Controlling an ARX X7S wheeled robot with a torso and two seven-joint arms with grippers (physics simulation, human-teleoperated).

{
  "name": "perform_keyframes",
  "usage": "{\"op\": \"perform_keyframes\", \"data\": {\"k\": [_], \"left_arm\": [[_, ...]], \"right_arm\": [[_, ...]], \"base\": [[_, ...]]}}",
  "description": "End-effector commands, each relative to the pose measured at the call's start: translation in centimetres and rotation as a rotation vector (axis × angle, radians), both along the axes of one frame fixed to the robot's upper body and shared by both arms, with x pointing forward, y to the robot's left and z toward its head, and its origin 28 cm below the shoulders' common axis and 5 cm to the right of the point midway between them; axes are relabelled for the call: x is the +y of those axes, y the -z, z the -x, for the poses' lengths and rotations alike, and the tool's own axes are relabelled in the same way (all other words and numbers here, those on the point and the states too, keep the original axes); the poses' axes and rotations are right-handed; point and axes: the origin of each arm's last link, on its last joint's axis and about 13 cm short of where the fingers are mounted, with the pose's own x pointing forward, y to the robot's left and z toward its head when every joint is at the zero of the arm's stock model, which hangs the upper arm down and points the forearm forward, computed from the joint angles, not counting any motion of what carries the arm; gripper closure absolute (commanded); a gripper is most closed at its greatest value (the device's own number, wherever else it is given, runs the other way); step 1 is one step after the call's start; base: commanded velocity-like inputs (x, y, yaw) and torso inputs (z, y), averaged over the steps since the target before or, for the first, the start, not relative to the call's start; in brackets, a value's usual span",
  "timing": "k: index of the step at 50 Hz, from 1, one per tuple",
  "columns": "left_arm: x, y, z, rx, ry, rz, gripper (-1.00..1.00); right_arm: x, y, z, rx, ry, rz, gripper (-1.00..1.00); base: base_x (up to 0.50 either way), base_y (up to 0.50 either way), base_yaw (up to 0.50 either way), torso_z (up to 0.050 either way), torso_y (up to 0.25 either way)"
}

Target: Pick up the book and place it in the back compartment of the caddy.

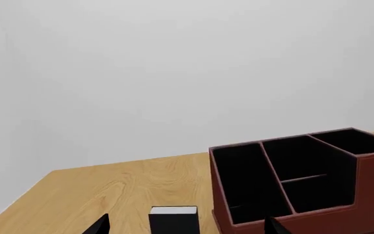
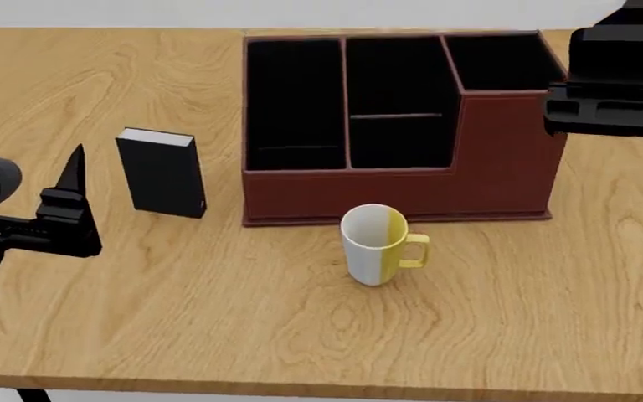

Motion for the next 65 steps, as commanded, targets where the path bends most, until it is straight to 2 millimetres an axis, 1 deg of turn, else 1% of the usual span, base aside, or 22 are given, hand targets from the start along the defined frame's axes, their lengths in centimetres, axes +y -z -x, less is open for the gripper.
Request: {"op": "perform_keyframes", "data": {"k": [1,38,65], "left_arm": [[0.00,-0.01,-0.06,-0.001,0.001,0.000,-1.00],[-0.28,-0.53,0.01,-0.005,0.004,-0.014,-1.00],[-0.29,-0.38,-0.11,0.002,0.017,-0.016,-1.00]], "right_arm": [[0.04,0.12,-0.01,0.003,-0.002,0.001,-1.00],[-0.23,0.17,0.15,-0.005,-0.002,-0.011,-1.00],[-0.36,0.27,0.17,-0.007,-0.003,-0.017,-1.00]], "base": [[0.28,0.00,0.00,0.000,0.000],[0.30,0.00,0.00,0.000,0.001],[0.33,0.00,0.00,0.000,0.001]]}}
